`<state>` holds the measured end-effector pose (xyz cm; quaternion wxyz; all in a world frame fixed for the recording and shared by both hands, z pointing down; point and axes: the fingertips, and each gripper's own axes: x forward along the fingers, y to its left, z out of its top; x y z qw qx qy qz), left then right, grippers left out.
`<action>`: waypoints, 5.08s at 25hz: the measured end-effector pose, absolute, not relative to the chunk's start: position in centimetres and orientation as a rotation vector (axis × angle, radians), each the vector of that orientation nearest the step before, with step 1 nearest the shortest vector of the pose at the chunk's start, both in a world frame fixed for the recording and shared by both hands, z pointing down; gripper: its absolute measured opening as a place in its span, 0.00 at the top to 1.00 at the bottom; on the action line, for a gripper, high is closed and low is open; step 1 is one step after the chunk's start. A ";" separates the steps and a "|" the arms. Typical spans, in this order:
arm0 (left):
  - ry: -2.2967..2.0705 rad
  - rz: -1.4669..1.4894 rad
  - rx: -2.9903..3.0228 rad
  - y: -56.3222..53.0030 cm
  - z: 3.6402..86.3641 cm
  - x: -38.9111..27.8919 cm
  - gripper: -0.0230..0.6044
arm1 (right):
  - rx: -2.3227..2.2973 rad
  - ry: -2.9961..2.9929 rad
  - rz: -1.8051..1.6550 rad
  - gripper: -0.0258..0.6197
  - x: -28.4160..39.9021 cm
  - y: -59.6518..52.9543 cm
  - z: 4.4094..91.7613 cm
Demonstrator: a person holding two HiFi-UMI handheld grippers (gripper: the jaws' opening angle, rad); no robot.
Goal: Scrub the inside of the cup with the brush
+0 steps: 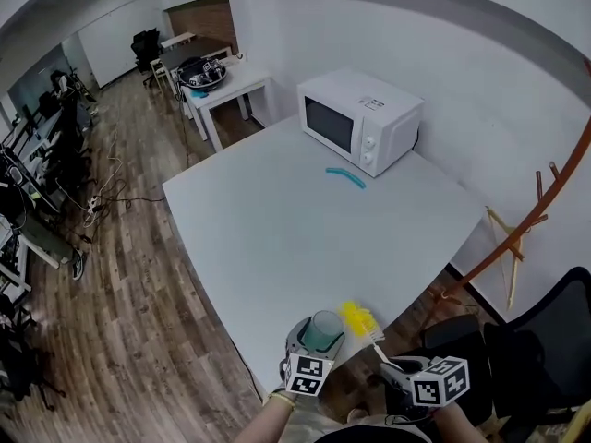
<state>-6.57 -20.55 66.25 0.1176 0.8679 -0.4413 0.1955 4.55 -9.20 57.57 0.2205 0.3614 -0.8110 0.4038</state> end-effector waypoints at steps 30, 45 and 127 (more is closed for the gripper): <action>-1.298 0.606 2.500 -22.2 67.4 -7.7 0.37 | 1.046 -2.241 1.133 0.88 3.6 -9.1 57.5; -1.458 0.366 1.958 -33.4 64.6 -19.9 0.37 | 1.045 -2.191 1.171 0.88 4.0 -6.4 59.2; -1.096 0.328 2.626 -19.6 61.4 -5.3 0.37 | 0.879 -2.205 0.864 0.88 4.6 -13.4 61.3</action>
